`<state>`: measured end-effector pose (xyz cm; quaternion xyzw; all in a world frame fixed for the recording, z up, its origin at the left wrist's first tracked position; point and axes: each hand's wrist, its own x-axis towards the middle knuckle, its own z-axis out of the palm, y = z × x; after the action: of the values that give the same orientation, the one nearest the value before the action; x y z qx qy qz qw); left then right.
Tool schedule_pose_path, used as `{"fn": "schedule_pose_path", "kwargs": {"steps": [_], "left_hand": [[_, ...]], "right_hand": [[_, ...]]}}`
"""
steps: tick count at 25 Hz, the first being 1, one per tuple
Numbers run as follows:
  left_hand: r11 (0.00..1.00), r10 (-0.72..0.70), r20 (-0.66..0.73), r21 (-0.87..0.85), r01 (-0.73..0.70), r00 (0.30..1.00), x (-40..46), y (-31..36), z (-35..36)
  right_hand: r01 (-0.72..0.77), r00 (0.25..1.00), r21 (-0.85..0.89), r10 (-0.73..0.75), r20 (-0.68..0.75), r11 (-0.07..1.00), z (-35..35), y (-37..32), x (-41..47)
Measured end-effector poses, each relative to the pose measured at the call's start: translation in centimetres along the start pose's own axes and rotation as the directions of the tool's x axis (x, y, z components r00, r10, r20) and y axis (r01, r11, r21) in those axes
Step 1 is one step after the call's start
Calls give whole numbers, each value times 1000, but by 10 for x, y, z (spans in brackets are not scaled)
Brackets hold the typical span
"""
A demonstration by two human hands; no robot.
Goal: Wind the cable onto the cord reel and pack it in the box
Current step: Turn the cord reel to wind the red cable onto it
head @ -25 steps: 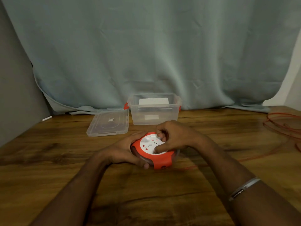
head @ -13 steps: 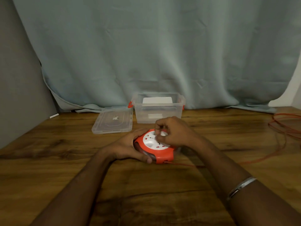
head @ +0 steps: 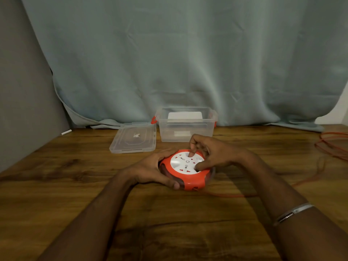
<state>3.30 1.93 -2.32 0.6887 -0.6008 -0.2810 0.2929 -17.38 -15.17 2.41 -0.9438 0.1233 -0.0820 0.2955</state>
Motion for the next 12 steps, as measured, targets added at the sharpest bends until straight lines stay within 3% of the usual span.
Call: {"fn": "schedule_pose_path", "kwargs": {"steps": [5, 12], "left_hand": [[1000, 4, -17, -5, -4, 1000, 0, 0, -1], [1000, 9, -11, 14, -9, 1000, 0, -3, -1]], "right_hand": [[4, 996, -113, -15, -92, 994, 8, -4, 2], [-47, 996, -310, 22, -83, 950, 13, -14, 2]]}}
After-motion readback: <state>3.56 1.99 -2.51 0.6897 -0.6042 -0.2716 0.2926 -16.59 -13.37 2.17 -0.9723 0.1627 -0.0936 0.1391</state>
